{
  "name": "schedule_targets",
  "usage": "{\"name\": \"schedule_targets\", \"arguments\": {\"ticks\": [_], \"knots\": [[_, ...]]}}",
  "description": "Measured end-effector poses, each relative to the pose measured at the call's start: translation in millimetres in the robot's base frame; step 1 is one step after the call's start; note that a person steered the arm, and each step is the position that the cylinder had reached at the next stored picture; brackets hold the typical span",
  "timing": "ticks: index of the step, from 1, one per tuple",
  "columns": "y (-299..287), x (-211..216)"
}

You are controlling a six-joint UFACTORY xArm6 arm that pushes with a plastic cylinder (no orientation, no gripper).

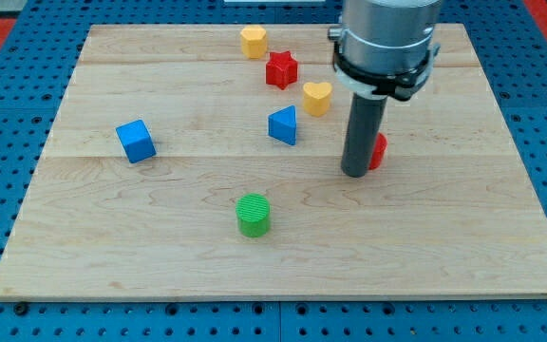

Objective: Place the red circle bottom left to the green star

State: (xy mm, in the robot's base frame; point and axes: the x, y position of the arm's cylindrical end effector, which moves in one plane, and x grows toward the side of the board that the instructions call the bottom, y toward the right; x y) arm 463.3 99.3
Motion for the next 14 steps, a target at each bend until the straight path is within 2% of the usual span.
{"name": "schedule_targets", "arguments": {"ticks": [1, 2, 3, 4, 5, 6, 8, 11, 13, 14], "knots": [[10, -20], [10, -64], [11, -64], [12, -27], [38, -34], [58, -62], [58, -155], [84, -154], [40, -80], [-6, -37]]}}
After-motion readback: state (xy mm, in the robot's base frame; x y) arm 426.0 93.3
